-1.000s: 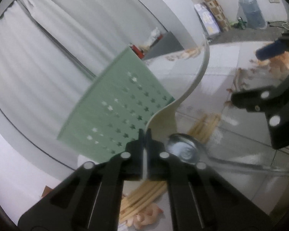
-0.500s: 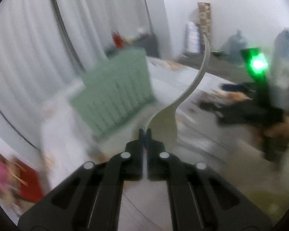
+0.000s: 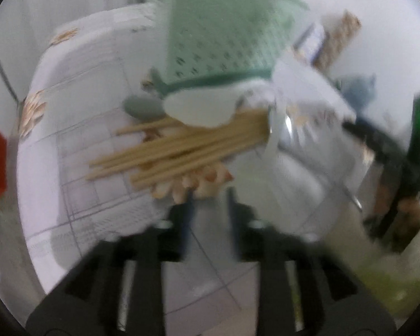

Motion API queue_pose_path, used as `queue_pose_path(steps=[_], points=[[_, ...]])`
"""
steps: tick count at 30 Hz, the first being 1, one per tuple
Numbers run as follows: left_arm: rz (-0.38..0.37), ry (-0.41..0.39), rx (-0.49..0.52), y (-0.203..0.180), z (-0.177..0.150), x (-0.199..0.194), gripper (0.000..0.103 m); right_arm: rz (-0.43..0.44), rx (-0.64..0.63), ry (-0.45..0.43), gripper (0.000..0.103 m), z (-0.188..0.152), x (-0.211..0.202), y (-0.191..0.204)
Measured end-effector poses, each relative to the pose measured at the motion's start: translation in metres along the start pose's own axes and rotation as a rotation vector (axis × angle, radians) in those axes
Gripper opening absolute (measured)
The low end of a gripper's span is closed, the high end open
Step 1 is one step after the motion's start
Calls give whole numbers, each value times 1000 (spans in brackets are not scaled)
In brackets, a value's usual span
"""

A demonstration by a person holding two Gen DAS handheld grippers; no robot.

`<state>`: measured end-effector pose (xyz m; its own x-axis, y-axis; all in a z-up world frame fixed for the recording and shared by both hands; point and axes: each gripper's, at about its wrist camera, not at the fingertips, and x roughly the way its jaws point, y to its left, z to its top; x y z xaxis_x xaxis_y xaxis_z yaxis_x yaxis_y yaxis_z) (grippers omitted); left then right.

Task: Organize utensils
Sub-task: 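Lift the white ladle off the table with the left gripper, then grasp the metal spoon with the right gripper while the left carries the ladle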

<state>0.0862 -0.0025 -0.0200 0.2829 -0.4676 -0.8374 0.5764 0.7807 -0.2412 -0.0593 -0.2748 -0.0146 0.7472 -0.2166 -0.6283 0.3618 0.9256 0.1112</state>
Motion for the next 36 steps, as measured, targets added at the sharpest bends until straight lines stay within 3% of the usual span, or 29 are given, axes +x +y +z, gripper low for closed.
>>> queue_pose_path(steps=[4,8,10,13,17,19,27,36], points=[[-32,-72,-156,13,-7,-19,40,11,-12,33,97,-2,5,3],[-158,-75,-382,23,-29,-22,40,28,-35,58,97,-4,9,11],[-227,-54,-466,21,-37,-14,40,32,-49,63,97,-4,10,15],[-271,-60,-542,13,-46,-1,38,36,-66,64,97,-4,9,20],[-274,-89,-597,14,-46,8,33,35,-84,53,97,-3,5,25],[-259,-86,-608,12,-40,16,23,32,-96,46,97,-3,2,27],[-151,-90,-560,3,-31,23,4,42,-180,21,92,-6,-8,40],[-75,-199,-544,23,-47,-18,3,88,-280,23,78,-2,-8,56]])
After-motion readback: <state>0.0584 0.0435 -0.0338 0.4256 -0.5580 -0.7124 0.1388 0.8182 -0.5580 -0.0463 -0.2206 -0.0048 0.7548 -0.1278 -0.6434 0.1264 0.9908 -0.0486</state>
